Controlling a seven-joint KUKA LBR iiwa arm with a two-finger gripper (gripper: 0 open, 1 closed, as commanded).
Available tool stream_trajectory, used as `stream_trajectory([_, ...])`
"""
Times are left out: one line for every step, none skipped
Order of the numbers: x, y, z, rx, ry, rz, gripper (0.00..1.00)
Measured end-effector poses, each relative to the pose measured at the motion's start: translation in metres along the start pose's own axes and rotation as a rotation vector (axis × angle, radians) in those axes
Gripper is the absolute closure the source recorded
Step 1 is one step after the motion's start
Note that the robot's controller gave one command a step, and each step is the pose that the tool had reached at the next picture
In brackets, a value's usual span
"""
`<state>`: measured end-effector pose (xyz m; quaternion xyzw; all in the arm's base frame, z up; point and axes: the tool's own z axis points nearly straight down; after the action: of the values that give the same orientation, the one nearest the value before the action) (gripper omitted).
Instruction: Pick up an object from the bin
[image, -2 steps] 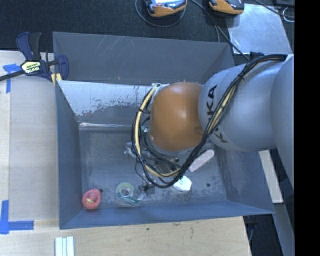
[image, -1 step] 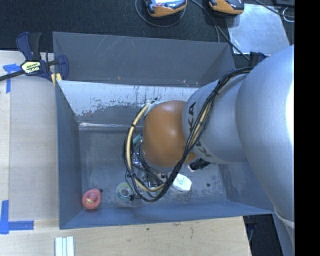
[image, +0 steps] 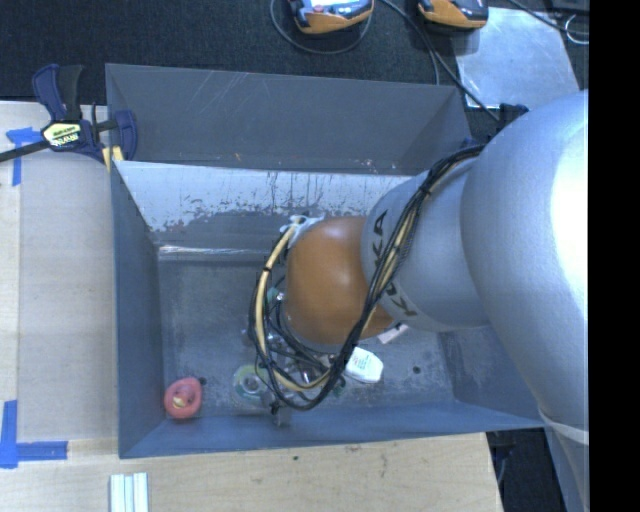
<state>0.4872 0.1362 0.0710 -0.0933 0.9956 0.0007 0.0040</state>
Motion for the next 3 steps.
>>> stream_trajectory([0.0026, 0.0055, -0.001, -0.001, 0.003, 0.232, 1.0])
stream_trajectory([0.0026, 0.0055, -0.001, -0.001, 0.003, 0.233, 1.0])
stream_trajectory([0.0033, 0.0054, -0.0059, -0.001, 0.004, 0.233, 1.0])
